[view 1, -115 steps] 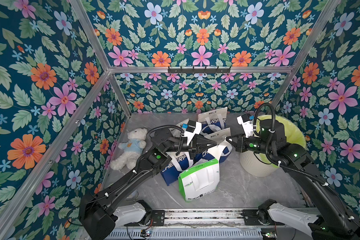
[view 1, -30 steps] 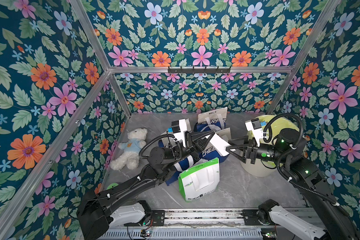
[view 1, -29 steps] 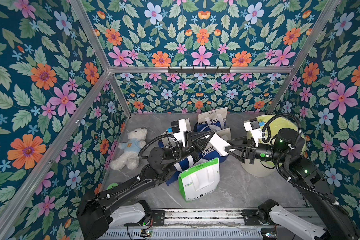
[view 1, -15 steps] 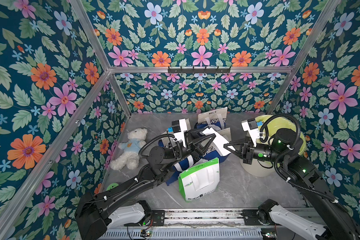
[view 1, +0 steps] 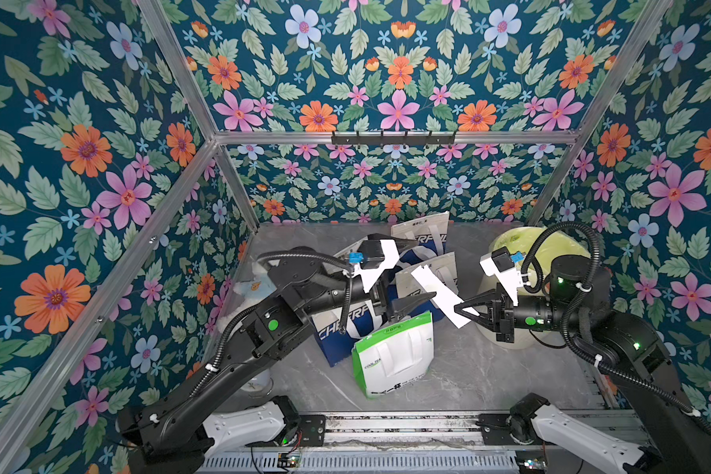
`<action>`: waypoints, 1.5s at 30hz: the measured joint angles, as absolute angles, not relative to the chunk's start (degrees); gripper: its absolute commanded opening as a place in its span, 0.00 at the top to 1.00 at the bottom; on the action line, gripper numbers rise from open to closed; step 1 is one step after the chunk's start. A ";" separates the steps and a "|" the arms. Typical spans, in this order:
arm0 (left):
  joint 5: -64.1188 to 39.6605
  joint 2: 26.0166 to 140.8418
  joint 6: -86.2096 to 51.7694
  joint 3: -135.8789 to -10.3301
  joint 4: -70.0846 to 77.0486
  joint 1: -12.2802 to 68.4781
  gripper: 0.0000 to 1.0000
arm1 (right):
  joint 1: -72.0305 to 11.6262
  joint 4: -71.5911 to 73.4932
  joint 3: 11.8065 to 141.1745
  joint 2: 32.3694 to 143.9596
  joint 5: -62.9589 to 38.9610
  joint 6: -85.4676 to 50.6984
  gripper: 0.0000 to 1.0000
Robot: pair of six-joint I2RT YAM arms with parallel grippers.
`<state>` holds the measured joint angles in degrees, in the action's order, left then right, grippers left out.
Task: Shred takeout receipts and throw away
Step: Shred the takeout receipt.
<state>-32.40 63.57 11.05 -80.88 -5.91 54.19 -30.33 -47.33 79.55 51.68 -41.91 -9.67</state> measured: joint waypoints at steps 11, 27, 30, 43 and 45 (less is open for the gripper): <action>-47.53 75.18 19.75 -91.46 -25.32 54.19 0.20 | -30.37 -52.88 81.76 52.38 -44.60 -7.31 1.00; -53.41 78.28 18.09 -92.88 -25.52 54.19 0.33 | -30.37 -52.86 81.58 52.62 -46.33 -7.35 1.00; -54.02 79.35 18.41 -94.43 -27.33 54.19 0.37 | -30.37 -52.86 81.71 52.49 -46.33 -7.35 1.00; -54.17 80.18 20.91 -95.07 -33.08 54.19 0.54 | -30.37 -54.35 81.80 52.34 -46.28 -7.14 1.00; -53.82 79.99 21.43 -94.85 -33.23 54.19 0.54 | -30.37 -54.83 81.80 52.36 -46.26 -7.11 1.00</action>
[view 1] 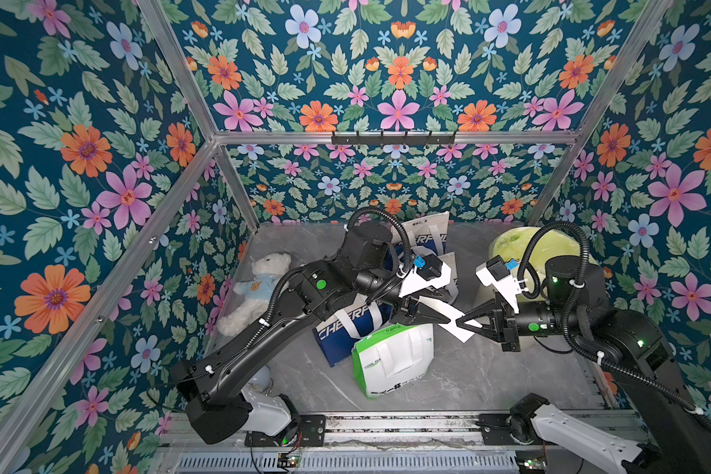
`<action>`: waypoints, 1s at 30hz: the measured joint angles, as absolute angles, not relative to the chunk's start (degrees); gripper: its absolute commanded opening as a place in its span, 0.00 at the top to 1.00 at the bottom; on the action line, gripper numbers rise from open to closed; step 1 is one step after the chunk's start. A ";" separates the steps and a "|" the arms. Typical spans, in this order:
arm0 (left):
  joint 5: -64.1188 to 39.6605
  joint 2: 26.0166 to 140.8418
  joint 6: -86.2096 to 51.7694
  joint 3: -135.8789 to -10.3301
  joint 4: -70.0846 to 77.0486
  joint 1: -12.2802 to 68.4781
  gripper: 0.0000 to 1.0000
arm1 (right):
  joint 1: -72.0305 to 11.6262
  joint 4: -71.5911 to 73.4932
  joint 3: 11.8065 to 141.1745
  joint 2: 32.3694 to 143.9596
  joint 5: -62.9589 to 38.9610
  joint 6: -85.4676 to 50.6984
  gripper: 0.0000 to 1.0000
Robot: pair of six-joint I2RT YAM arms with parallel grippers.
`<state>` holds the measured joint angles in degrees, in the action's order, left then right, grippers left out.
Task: Shred takeout receipts and throw away
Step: Shred the takeout receipt.
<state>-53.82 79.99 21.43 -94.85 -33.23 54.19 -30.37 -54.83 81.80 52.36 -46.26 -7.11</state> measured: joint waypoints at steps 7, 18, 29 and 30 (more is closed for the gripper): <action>-51.92 80.47 24.27 -94.59 -34.00 53.98 0.27 | -30.39 -57.56 81.97 53.01 -46.09 -5.91 1.00; -53.36 87.92 30.70 -104.38 -45.21 52.88 0.41 | -30.70 -61.87 82.83 53.06 -43.38 -3.66 1.00; -57.04 86.46 33.71 -102.13 -51.20 52.51 0.52 | -30.74 -62.72 82.17 51.51 -38.96 -2.87 1.00; -57.45 85.54 33.28 -100.79 -49.80 52.49 0.52 | -30.74 -62.72 81.97 51.24 -38.70 -2.98 1.00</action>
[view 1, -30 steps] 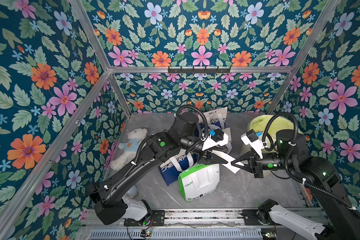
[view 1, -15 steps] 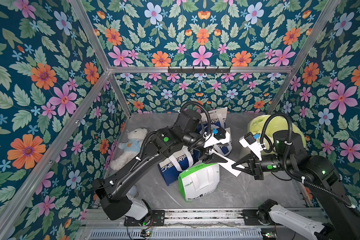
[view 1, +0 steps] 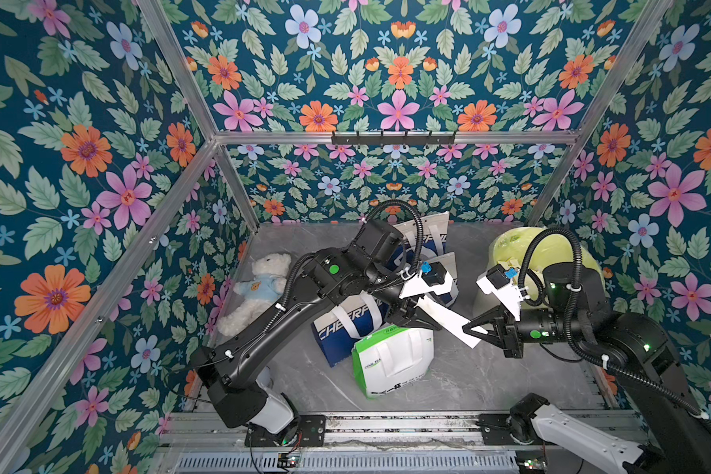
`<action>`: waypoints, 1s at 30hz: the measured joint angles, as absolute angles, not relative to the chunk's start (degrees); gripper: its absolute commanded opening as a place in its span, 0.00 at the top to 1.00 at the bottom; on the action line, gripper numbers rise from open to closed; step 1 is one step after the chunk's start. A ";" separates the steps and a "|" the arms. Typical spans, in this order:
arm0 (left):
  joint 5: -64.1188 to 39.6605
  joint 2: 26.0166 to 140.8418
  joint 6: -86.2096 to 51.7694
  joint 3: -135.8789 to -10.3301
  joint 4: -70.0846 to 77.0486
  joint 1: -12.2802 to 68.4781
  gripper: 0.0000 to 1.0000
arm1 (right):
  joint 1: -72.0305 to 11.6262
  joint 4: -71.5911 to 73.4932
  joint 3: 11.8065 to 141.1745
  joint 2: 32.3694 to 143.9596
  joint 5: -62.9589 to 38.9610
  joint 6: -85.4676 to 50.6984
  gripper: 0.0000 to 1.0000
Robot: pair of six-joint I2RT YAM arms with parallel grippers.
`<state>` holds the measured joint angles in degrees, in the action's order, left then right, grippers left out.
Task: Shred takeout receipts and throw away
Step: Shred the takeout receipt.
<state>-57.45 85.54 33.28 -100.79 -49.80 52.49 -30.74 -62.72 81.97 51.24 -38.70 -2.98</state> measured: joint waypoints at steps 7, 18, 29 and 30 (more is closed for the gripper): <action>-59.68 79.99 28.01 -90.19 -37.34 52.38 0.56 | -30.74 -61.91 81.67 50.70 -38.24 -3.51 1.00; -60.03 78.61 22.28 -86.87 -26.00 52.34 0.66 | -30.74 -61.58 82.74 51.96 -38.65 -3.92 1.00; -60.07 79.57 19.75 -86.56 -23.97 52.34 0.96 | -30.74 -61.41 82.74 51.64 -38.52 -3.97 1.00; -60.05 79.57 19.68 -86.56 -23.97 52.34 1.00 | -30.74 -61.41 82.74 51.62 -38.41 -3.95 1.00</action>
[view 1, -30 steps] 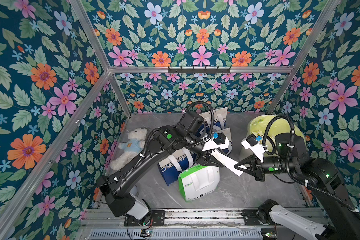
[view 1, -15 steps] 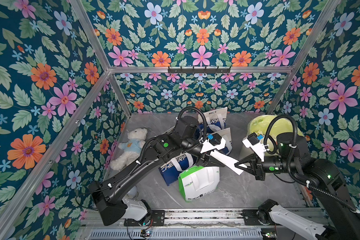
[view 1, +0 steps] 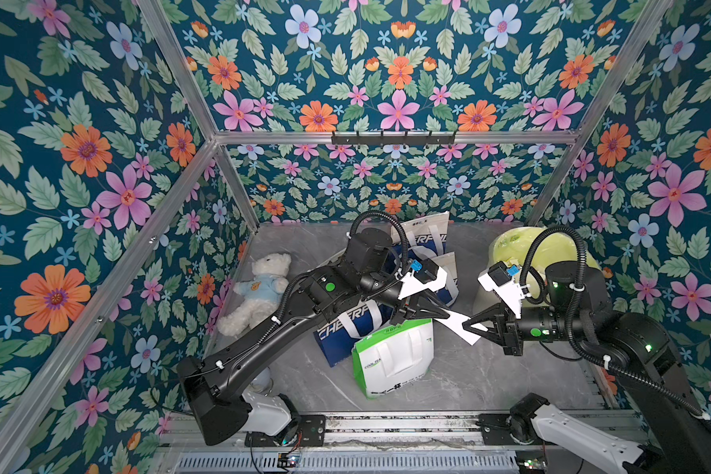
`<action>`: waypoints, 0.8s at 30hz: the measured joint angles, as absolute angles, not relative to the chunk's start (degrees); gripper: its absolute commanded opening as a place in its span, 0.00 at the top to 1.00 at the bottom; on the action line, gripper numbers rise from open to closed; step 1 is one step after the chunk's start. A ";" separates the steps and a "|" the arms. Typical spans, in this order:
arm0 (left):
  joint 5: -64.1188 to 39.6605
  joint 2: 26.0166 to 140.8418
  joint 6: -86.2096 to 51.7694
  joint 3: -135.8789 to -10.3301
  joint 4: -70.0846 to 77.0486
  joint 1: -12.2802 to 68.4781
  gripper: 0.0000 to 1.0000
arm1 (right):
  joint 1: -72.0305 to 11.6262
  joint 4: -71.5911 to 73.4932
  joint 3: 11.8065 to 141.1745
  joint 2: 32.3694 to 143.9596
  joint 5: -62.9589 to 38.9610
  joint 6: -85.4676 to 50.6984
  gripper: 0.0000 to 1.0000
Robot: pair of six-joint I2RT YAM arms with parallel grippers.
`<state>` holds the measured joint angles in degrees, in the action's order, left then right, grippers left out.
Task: Shred takeout receipts and throw away
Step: Shred the takeout receipt.
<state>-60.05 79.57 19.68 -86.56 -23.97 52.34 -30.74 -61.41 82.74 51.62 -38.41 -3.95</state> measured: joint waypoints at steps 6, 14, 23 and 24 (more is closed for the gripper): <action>-59.92 78.96 19.44 -85.65 -22.33 52.34 1.00 | -30.74 -59.70 81.73 50.22 -37.23 -4.21 0.44; -59.64 76.01 14.59 -80.20 -14.92 52.34 1.00 | -30.81 -50.04 77.73 45.56 -36.36 -7.57 0.70; -59.42 74.70 9.19 -77.56 -6.20 52.34 1.00 | -30.74 -42.15 76.29 47.90 -38.70 -11.20 0.69; -59.44 74.70 8.99 -77.47 -5.78 52.34 1.00 | -30.76 -41.69 76.25 47.97 -38.81 -11.70 0.69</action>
